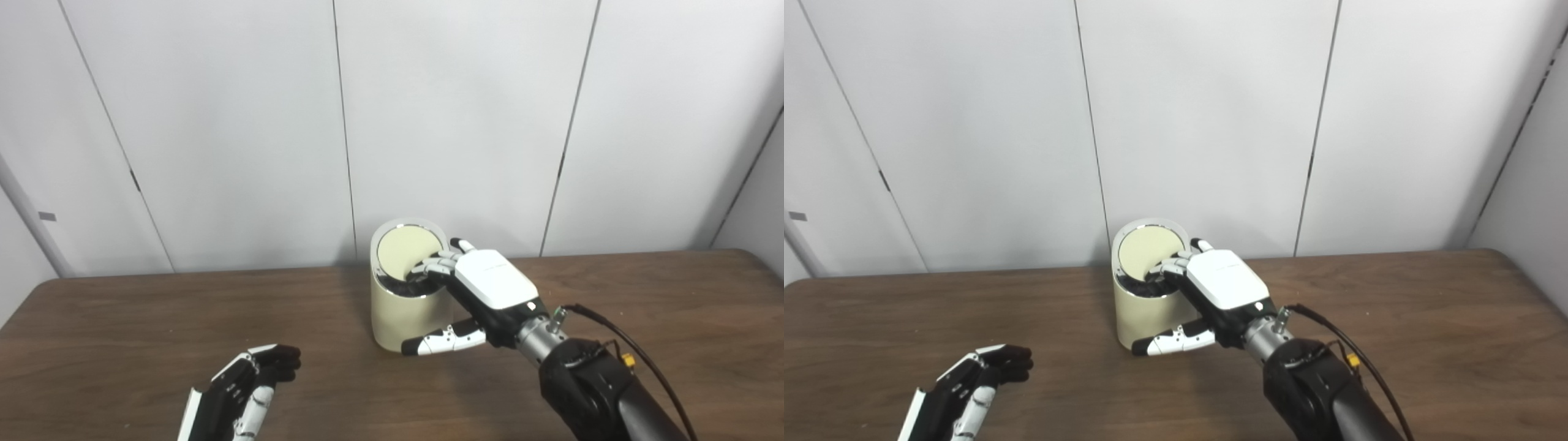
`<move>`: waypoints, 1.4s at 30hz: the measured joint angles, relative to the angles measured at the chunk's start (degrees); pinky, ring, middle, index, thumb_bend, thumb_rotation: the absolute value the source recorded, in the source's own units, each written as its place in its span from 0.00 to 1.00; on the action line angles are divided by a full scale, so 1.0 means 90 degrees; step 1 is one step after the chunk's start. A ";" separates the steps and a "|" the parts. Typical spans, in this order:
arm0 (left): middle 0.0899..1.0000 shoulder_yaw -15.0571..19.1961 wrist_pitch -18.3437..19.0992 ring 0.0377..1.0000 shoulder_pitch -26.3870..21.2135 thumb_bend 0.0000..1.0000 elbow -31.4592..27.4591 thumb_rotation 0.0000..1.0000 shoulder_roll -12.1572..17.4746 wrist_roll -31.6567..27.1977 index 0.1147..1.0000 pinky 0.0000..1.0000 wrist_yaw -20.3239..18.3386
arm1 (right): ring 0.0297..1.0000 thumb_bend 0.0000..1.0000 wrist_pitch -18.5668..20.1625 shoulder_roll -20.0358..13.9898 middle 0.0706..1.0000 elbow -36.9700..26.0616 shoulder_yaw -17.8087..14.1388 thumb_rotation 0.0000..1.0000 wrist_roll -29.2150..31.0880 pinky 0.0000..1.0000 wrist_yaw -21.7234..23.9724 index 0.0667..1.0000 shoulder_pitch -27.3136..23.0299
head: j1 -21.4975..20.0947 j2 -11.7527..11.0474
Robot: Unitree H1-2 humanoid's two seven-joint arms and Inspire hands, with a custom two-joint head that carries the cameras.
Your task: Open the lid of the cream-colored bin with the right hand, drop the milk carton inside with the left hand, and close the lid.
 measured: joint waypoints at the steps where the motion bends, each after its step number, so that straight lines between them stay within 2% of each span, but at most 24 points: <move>1: 0.67 -0.0004 -0.0002 0.67 -0.0001 0.41 0.0000 0.61 0.0001 0.0005 0.63 0.67 -0.0003 | 0.89 0.77 -0.0008 0.0016 0.78 -0.0009 -0.0027 0.88 0.0031 0.98 -0.0048 0.80 0.0043 | 0.0000 0.0000; 17: 0.66 -0.0004 -0.0061 0.67 -0.0009 0.42 0.0072 0.60 0.0016 0.0057 0.62 0.64 -0.0008 | 0.95 0.79 0.0006 0.0099 0.85 -0.0189 -0.0273 0.84 0.0205 0.98 -0.0094 0.87 0.0353 | -0.0010 -0.0049; 22: 0.67 -0.0010 -0.0069 0.67 -0.0010 0.41 0.0079 0.61 0.0024 0.0056 0.63 0.65 -0.0022 | 0.98 0.79 0.0006 0.0140 0.88 -0.0222 -0.0310 0.87 0.0166 1.00 -0.0142 0.90 0.0433 | -0.0020 -0.0059; 33: 0.67 -0.0027 -0.0199 0.67 -0.0014 0.42 0.0115 0.62 0.0036 0.0080 0.63 0.65 -0.0042 | 0.96 0.79 -0.0004 0.0201 0.88 -0.0346 -0.0516 0.85 0.0138 0.98 -0.0168 0.90 0.0596 | -0.0029 -0.0098; 42: 0.67 -0.0034 -0.0211 0.67 -0.0014 0.43 0.0115 0.62 0.0034 0.0082 0.63 0.65 -0.0041 | 0.97 0.79 -0.0030 0.0226 0.90 -0.0512 -0.0680 0.88 0.0111 1.00 -0.0312 0.93 0.0798 | -0.0049 -0.0107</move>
